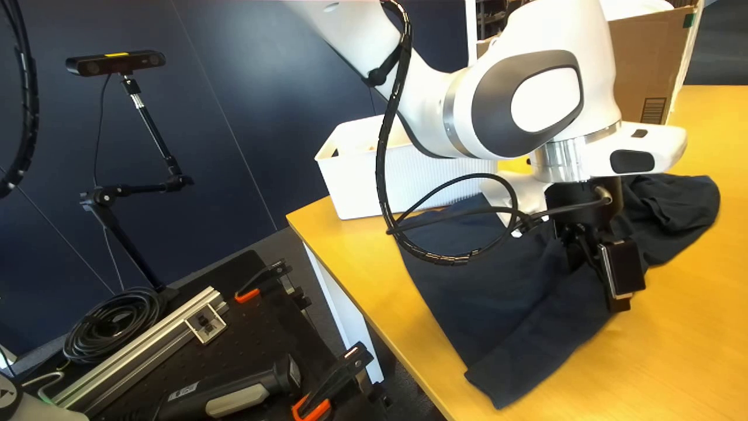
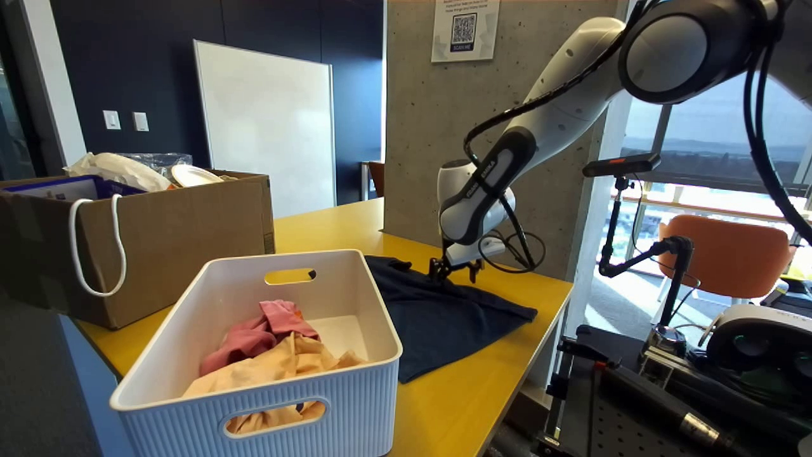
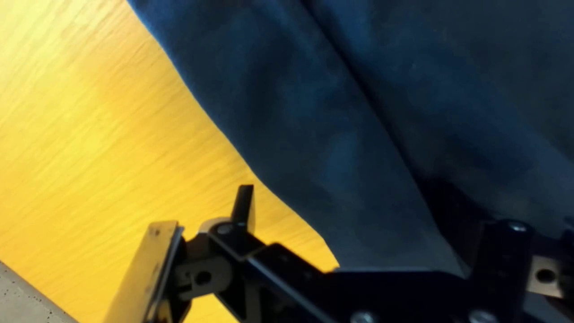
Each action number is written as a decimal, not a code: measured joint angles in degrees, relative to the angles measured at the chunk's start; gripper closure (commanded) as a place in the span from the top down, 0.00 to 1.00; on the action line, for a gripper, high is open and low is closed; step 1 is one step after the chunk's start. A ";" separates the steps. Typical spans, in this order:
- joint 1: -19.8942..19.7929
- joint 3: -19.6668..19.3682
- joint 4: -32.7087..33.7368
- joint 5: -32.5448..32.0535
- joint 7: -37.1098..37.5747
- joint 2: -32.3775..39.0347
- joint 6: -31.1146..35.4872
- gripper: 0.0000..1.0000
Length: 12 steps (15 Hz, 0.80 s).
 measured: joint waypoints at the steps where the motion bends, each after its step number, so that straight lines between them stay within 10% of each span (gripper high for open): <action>1: -0.01 -0.01 -0.02 0.00 0.00 0.06 0.00 0.75; 12: 0.37 -1.08 -0.38 -0.07 0.00 -0.85 0.19 0.01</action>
